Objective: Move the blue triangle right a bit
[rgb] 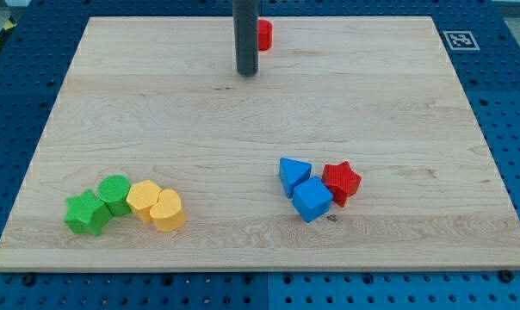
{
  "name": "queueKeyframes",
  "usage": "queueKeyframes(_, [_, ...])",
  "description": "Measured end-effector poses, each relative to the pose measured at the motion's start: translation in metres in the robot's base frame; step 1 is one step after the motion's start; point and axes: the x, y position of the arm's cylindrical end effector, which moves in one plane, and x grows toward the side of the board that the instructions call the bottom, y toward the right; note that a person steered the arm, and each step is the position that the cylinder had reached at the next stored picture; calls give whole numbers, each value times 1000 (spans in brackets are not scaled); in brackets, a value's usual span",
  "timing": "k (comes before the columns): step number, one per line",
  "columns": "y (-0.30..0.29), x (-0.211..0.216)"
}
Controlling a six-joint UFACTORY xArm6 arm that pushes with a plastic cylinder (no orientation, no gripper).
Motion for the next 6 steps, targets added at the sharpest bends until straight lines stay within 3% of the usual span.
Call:
queueKeyframes(2, [-10,151])
queueKeyframes(3, [-10,181])
queueKeyframes(6, [40,178])
